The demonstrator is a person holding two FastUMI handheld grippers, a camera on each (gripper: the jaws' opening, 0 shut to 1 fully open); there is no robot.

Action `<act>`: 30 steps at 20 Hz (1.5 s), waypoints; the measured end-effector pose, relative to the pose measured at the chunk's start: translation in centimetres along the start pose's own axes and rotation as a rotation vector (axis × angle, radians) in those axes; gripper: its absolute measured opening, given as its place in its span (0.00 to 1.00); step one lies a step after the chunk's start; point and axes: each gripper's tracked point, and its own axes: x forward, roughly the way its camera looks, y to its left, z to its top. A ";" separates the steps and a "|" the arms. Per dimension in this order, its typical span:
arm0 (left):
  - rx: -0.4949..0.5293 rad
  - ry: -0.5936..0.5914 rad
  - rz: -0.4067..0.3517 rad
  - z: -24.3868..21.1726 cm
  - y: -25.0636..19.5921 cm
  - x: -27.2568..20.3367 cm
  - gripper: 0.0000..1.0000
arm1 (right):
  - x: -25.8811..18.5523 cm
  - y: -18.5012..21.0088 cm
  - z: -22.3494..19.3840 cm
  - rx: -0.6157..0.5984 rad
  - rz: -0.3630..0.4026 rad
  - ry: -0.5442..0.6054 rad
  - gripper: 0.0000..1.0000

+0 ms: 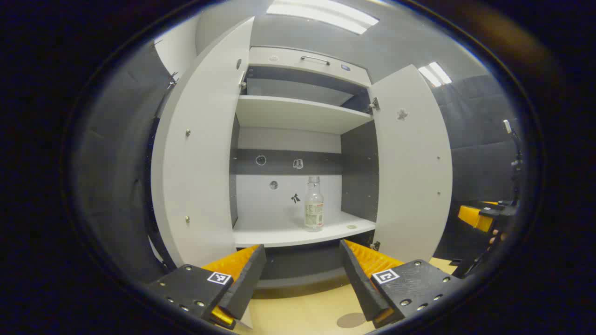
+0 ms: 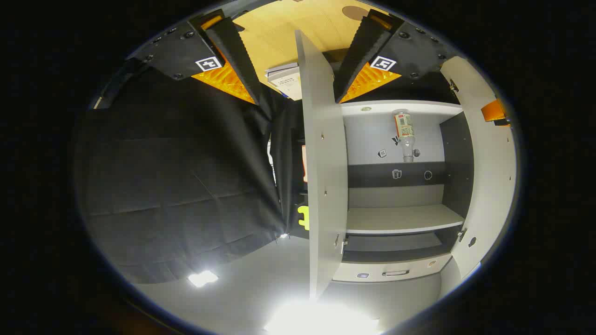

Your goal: Grasp the bottle in the cabinet with the left hand and place it on the coaster, then close the right door with the right hand and the left door with the left hand.

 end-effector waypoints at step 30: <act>0.020 0.020 0.007 3.6 -4.1 18.5 0.93 | 9.2 -13.3 -0.3 0.017 -0.103 0.021 0.99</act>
